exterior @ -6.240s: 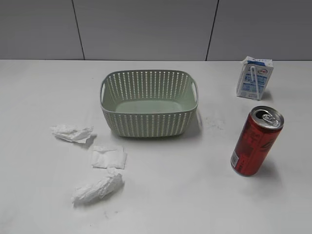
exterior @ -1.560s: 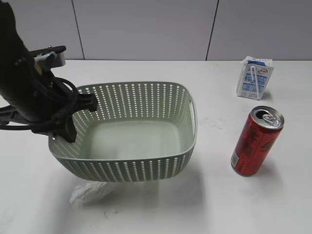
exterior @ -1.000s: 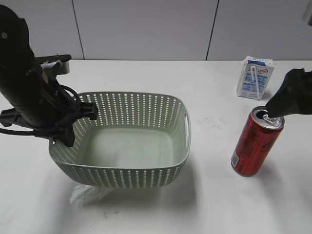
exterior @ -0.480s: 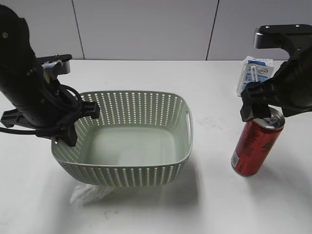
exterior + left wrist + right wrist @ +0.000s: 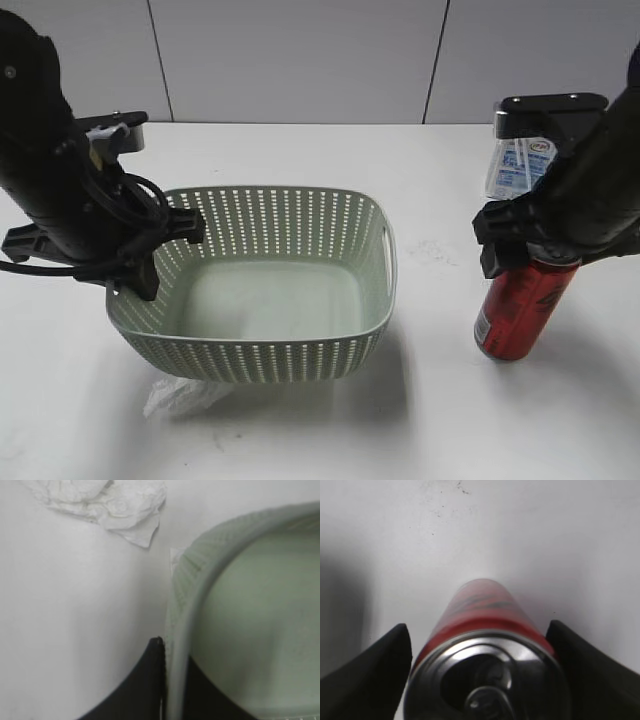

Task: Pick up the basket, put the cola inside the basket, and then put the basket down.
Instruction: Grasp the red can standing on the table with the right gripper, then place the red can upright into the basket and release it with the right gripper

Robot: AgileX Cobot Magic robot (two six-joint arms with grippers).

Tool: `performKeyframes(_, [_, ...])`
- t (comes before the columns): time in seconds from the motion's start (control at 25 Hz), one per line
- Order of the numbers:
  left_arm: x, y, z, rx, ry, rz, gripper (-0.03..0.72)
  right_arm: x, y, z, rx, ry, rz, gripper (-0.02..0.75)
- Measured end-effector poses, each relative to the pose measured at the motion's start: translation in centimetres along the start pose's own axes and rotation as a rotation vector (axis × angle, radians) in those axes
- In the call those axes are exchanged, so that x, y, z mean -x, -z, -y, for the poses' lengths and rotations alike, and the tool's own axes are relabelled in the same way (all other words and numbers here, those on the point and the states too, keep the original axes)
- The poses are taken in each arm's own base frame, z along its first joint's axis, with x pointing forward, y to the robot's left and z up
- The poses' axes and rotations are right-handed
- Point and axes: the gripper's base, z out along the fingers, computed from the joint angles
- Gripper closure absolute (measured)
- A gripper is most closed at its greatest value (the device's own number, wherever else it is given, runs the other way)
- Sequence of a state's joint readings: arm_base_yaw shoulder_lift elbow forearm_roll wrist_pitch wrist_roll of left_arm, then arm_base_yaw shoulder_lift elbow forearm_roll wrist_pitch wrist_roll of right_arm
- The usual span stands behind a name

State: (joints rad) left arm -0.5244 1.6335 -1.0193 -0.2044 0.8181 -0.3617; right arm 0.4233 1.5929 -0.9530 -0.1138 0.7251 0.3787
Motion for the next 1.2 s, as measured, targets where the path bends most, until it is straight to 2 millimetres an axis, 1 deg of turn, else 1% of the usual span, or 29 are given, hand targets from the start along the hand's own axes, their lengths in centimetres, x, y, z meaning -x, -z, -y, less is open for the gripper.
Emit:
performKeyframes(0.12, [0.0, 0.0, 0.0, 0.000, 0.000, 0.000, 0.691, 0.0, -0.2, -0.1, 0.005, -0.009, -0.008, 0.224])
performKeyframes(0.16, [0.0, 0.0, 0.0, 0.000, 0.000, 0.000, 0.691, 0.0, -0.2, -0.1, 0.007, -0.011, -0.009, 0.239])
performKeyframes(0.36, [0.0, 0.0, 0.0, 0.000, 0.000, 0.000, 0.691, 0.0, -0.2, -0.1, 0.009, -0.014, -0.010, 0.239])
performKeyframes(0.48, [0.0, 0.0, 0.0, 0.000, 0.000, 0.000, 0.691, 0.1, 0.4, -0.1, 0.013, -0.020, -0.010, 0.239])
performKeyframes(0.56, [0.0, 0.0, 0.0, 0.000, 0.000, 0.000, 0.691, 0.5, 1.8, -0.1, 0.015, -0.002, 0.006, 0.239])
performKeyframes(0.68, [0.0, 0.0, 0.0, -0.001, 0.000, 0.002, 0.691, 1.9, 5.0, -0.3, 0.022, 0.051, 0.046, 0.239])
performKeyframes(0.76, [0.0, 0.0, 0.0, -0.002, 0.000, 0.004, 0.691, 3.2, 7.6, -0.6, 0.032, 0.085, 0.072, 0.239])
performKeyframes(0.88, [0.1, -0.4, 0.0, 0.002, 0.002, -0.002, 0.691, 4.8, 11.4, -1.6, 0.062, 0.135, 0.113, 0.239])
performKeyframes(1.0, [0.2, -0.8, 0.0, 0.008, 0.004, -0.014, 0.691, 5.7, 15.1, -3.7, 0.111, 0.197, 0.201, 0.239])
performKeyframes(1.08, [0.3, -0.9, 0.0, 0.007, 0.005, -0.010, 0.691, 5.6, 17.1, -5.7, 0.157, 0.254, 0.255, 0.239])
performKeyframes(1.16, [0.4, -0.7, 0.1, 0.003, 0.003, -0.003, 0.691, 5.2, 18.1, -8.0, 0.198, 0.315, 0.279, 0.239])
performKeyframes(1.2, [0.5, -0.7, 0.1, 0.002, 0.003, 0.001, 0.691, 5.0, 18.3, -9.3, 0.219, 0.349, 0.281, 0.239])
